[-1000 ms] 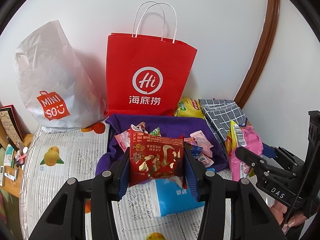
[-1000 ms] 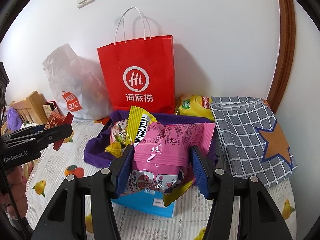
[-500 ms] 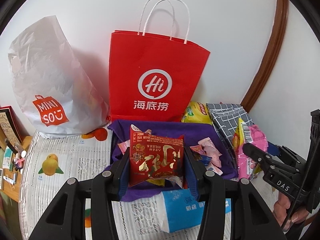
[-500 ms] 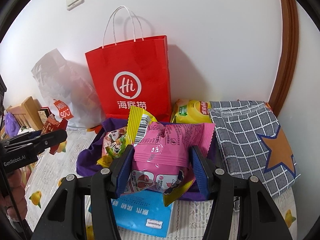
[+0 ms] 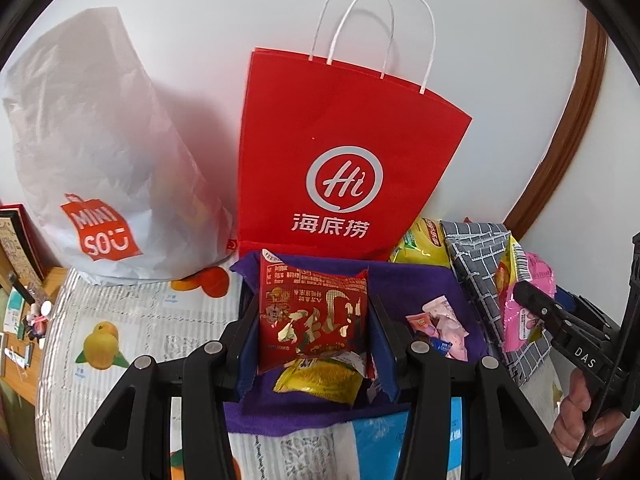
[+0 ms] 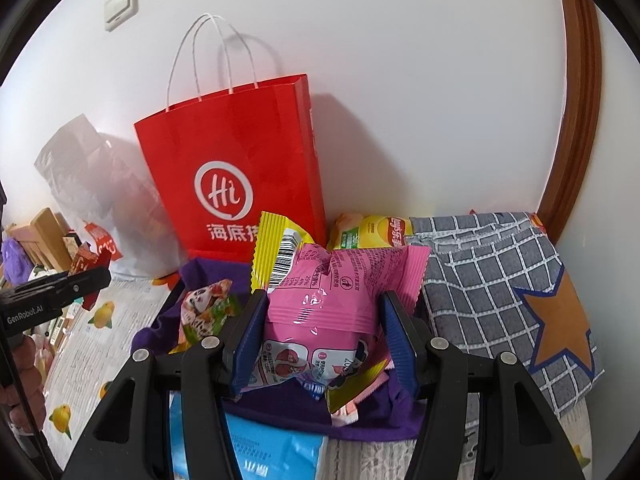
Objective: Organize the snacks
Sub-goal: 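Lower and release the red packet and pink bag onto the towel with both tools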
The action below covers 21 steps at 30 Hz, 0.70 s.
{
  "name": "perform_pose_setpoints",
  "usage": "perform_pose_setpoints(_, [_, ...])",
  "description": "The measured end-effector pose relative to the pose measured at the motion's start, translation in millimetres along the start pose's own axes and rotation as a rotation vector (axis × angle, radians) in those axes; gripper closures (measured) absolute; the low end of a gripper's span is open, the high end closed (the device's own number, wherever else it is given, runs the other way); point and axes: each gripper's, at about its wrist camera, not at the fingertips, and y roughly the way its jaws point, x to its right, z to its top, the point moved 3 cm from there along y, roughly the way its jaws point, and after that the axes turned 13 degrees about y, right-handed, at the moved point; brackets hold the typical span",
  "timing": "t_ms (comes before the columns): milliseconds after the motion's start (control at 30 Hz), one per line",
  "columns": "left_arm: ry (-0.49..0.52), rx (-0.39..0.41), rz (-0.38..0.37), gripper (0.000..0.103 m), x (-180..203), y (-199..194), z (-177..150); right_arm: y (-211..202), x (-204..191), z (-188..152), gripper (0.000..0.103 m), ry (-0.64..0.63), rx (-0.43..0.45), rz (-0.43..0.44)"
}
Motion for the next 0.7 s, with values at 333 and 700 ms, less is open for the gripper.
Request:
perform_pose_setpoints(333, [0.028, -0.021, -0.048, 0.057, 22.6, 36.9, 18.9, 37.3, -2.7, 3.7, 0.047, -0.028, -0.048, -0.003])
perform_pose_setpoints(700, [0.059, -0.084, -0.091, 0.057, 37.3, 77.9, 14.6, 72.0, 12.6, -6.6, 0.047, -0.034, -0.124, -0.045])
